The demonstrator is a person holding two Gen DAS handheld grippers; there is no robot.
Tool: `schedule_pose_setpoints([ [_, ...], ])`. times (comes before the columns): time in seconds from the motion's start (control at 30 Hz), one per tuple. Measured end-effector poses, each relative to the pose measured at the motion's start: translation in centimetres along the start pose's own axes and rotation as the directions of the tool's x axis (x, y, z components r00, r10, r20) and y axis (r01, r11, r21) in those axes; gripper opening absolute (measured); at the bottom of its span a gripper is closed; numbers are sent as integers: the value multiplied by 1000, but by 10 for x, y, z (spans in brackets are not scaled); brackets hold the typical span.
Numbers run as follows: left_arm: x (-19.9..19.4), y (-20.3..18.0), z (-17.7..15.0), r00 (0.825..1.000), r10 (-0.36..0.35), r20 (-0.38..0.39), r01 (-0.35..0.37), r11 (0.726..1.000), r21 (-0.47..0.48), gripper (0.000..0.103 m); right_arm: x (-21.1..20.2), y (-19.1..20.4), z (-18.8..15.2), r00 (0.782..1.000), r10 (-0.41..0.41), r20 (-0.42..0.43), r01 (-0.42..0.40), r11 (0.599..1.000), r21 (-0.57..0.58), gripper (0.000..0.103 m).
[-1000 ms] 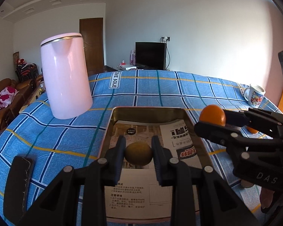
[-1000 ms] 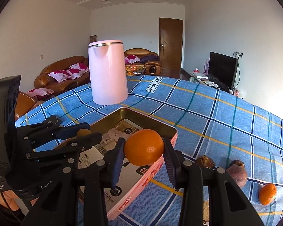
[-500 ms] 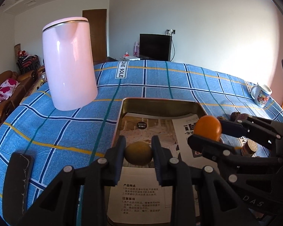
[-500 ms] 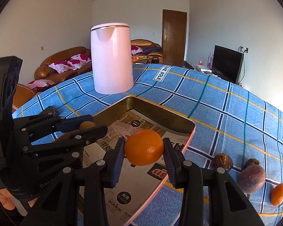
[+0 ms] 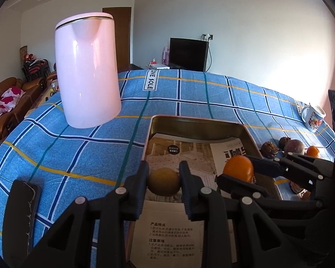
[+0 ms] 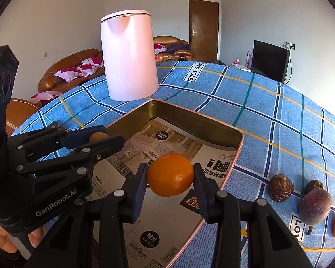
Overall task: Organize fruits
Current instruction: 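Carry both fruits over the pink tin box and open both tools to drop them in, then grasp another orange with the right tool while the left tool grasps the cylindrical bread roll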
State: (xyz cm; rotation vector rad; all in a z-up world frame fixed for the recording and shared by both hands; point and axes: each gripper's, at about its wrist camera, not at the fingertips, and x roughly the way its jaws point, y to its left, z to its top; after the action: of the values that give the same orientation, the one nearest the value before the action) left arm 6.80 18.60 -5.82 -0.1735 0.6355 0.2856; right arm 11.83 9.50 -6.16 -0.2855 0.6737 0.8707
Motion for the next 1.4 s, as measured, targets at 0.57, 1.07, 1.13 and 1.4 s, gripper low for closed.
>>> schedule_pose_setpoints([
  [0.57, -71, -85, -24, 971, -197, 133, 188, 979, 79, 77, -141, -70, -74, 969, -161, 188, 144, 985, 100, 71],
  [1.07, -38, -183, -58, 949, -308, -71, 317, 924, 216, 76, -175, -163, -144, 916, -391, 88, 357, 895, 267, 71],
  [1.13, -35, -187, -60, 947, -309, -92, 322, 921, 221, 76, -178, -165, -146, 917, -390, 85, 355, 894, 273, 71],
  [1.4, -25, -193, -67, 921, -343, -186, 381, 892, 242, 52, -160, -173, -146, 944, -328, -25, 322, 909, 266, 66],
])
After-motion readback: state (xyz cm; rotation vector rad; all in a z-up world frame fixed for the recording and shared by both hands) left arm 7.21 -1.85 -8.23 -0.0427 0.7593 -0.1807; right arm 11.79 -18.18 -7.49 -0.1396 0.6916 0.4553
